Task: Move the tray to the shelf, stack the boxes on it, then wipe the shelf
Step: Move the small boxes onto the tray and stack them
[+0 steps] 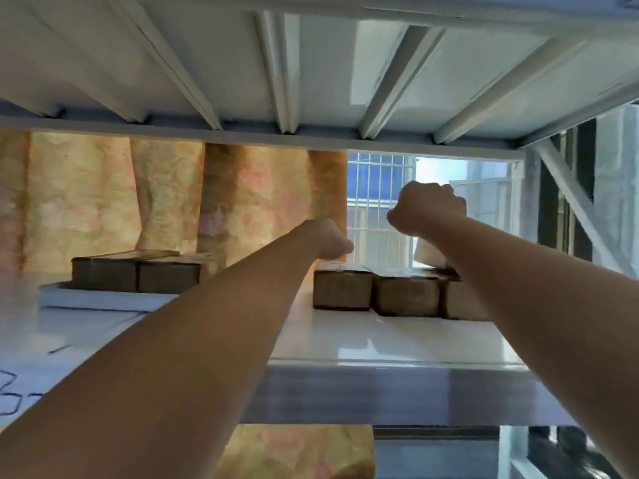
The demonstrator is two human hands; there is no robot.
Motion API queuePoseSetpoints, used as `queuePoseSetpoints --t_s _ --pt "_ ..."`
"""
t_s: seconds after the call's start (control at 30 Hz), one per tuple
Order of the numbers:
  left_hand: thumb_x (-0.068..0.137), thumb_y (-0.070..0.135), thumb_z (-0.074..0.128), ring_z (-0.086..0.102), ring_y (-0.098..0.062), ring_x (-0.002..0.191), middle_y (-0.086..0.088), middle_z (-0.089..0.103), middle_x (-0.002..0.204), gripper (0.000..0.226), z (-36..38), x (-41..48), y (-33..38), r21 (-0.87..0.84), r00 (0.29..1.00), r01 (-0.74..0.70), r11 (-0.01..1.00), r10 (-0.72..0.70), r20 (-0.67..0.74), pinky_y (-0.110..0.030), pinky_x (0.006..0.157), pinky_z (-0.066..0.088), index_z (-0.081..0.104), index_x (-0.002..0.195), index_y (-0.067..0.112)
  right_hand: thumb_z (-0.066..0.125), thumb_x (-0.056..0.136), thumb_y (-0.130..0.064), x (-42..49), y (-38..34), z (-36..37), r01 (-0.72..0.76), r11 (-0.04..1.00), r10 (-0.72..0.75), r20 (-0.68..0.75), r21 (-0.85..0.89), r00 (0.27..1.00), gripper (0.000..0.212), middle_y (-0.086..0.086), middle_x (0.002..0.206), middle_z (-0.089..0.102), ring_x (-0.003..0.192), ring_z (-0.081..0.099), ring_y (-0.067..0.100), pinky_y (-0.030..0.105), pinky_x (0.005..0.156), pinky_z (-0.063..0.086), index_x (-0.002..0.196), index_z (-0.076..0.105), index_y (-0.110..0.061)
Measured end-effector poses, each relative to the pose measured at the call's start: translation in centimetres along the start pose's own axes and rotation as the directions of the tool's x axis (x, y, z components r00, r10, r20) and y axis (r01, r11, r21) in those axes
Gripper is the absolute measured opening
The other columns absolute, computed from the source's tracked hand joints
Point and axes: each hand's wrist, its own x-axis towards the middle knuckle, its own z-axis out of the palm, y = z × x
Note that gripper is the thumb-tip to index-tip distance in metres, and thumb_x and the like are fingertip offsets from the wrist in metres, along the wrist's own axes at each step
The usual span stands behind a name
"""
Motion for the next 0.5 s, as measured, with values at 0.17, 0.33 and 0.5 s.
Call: queuePoseSetpoints --t_s 0.17,0.33,0.5 --pt "0.089 0.044 0.053 0.047 -0.027 0.124 -0.011 0.047 0.141 0.059 2.1 -0.5 2.5 0.026 0.987 0.061 0.998 -0.064 0.149 -0.031 0.09 0.038 0.047 0.134 0.006 0.052 0.085 -0.039 0.9 4.4 0.2 -0.135 0.991 0.137 0.093 -0.023 0.986 0.051 0.012 0.137 0.046 0.132 0.031 0.036 0.048 0.106 0.026 0.132 0.045 -0.018" --pt "0.092 0.042 0.047 0.049 -0.027 0.123 -0.011 0.048 0.138 0.053 2.5 -1.2 3.3 -0.01 0.967 0.122 0.992 -0.117 0.227 -0.03 0.086 0.038 0.048 0.133 0.009 0.05 0.078 -0.065 1.2 6.7 1.7 -0.228 0.973 0.229 0.209 -0.033 0.951 0.075 0.013 0.139 0.043 0.131 0.034 0.04 0.055 0.107 0.028 0.138 0.04 -0.02" --pt "0.092 0.036 0.049 0.051 -0.025 0.102 -0.013 0.052 0.129 0.047 2.3 -1.1 3.3 -0.071 0.953 0.164 0.984 -0.139 0.27 -0.031 0.08 0.039 0.05 0.131 0.01 0.047 0.071 -0.074 1.5 7.3 2.3 -0.267 0.962 0.273 0.214 -0.056 0.938 0.087 0.012 0.14 0.046 0.131 0.037 0.04 0.062 0.109 0.02 0.138 0.04 -0.02"
